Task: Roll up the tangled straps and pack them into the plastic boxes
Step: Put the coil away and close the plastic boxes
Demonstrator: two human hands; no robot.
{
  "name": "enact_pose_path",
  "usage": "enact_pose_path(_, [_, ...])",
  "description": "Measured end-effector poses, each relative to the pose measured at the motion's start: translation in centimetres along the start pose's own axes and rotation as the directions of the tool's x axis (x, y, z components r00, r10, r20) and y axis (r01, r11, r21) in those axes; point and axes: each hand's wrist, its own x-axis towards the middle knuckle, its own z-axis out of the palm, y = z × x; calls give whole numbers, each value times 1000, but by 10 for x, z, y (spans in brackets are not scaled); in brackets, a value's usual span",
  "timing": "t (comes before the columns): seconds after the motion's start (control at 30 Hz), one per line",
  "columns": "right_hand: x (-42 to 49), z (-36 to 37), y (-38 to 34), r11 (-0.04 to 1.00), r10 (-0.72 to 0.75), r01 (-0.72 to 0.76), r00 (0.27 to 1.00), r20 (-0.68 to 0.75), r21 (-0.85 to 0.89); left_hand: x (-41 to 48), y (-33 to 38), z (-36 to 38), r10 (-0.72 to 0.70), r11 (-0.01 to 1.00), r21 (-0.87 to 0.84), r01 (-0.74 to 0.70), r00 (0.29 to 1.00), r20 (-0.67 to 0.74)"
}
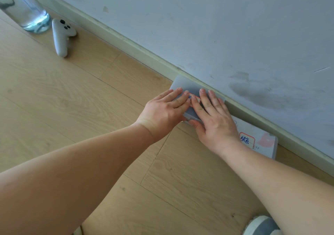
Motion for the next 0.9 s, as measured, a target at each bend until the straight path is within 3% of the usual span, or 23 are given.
enact_pose_path(0.2, [0, -1, -12, 999, 23, -25, 998, -56, -25, -3, -3, 6, 105, 988, 113, -105, 994, 2])
enact_pose_path(0.33, [4, -6, -4, 1000, 3, -5, 997, -78, -24, -7, -1, 7, 70, 995, 70, -68, 997, -35])
enact_pose_path(0.67, [15, -5, -21, 978, 1, -4, 1000, -17, -208, 2, -18, -3, 118, 993, 7, -118, 991, 56])
enact_pose_path(0.9, [23, -12, -17, 993, 40, -41, 999, -6, -114, 9, -10, -11, -38, 994, -95, 47, 994, 99])
